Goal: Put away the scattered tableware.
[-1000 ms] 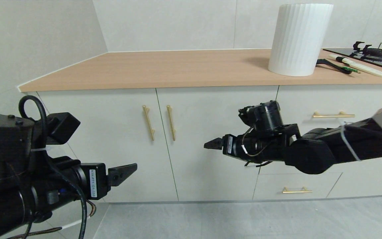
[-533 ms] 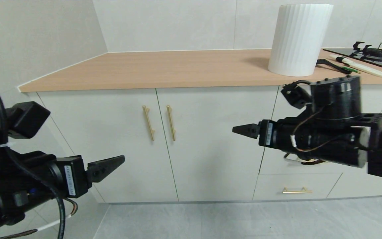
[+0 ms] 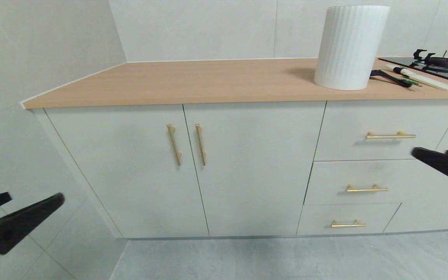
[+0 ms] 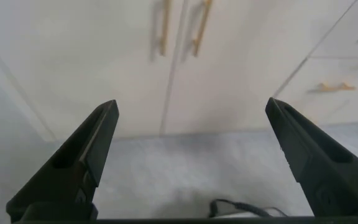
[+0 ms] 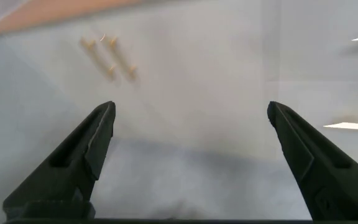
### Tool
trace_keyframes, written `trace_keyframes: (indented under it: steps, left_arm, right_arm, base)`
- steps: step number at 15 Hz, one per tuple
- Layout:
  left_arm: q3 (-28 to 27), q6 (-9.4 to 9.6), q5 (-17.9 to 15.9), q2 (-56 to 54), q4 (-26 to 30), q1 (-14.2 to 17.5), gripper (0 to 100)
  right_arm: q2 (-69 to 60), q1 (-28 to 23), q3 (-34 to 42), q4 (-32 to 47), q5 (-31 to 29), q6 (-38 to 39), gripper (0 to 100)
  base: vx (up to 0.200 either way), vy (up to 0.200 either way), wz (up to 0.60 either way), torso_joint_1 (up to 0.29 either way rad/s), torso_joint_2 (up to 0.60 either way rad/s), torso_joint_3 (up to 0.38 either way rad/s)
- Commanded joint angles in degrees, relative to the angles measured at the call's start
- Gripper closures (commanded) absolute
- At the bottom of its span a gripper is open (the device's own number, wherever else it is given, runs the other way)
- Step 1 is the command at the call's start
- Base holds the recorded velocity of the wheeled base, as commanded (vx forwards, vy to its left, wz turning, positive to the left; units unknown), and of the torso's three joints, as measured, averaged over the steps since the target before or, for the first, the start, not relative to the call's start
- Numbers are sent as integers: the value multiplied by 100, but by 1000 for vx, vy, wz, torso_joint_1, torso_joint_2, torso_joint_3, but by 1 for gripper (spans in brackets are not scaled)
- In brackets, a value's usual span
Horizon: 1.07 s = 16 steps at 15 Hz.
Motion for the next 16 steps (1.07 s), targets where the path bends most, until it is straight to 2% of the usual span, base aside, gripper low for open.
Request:
trace_keyframes:
  steps: [1, 3, 5, 8, 11, 13, 15, 16]
  left_arm:
    - [414, 431, -7, -1682, 457, 458, 0]
    - [501, 431, -7, -2402, 791, 695, 0]
    - [721, 466, -7, -3272, 1045, 994, 0]
    - [1169, 932, 45, -3870, 1019, 1434, 0]
    - [1547, 976, 45, -3870, 553, 1680, 0]
    - [1793, 1038, 124, -3870, 210, 1785, 0]
    - [2013, 1090, 204, -3932, -36, 2102, 0]
    - [2171, 1310, 54, -4424, 43, 2409, 0]
  right_arm:
    - [-2512, -1489, 1015, 537, -66, -869, 0]
    - [-3488, -1946, 998, 1285, -57, -1318, 0]
    - [-4375, -2465, 1086, 1777, -57, -2109, 0]
    - [-4991, -3071, 1112, 2137, -31, -2451, 0]
    - [-5289, -3063, 1631, 2067, 110, -2504, 0]
    - [-5289, -3063, 1683, 1996, 128, -2144, 0]
    - [-5289, -3063, 1736, 1996, 119, -2091, 0]
    - [-5289, -3063, 1938, 1996, 128, -2082, 0]
  base:
    - [0, 0, 0, 0, 0, 0]
    - [0, 0, 0, 0, 0, 0]
    - [0, 0, 0, 0, 0, 0]
    - [0, 0, 0, 0, 0, 0]
    - [0, 0, 0, 0, 0, 0]
    - [0, 0, 0, 0, 0, 0]
    - [0, 0, 0, 0, 0, 0]
    - [0, 0, 0, 0, 0, 0]
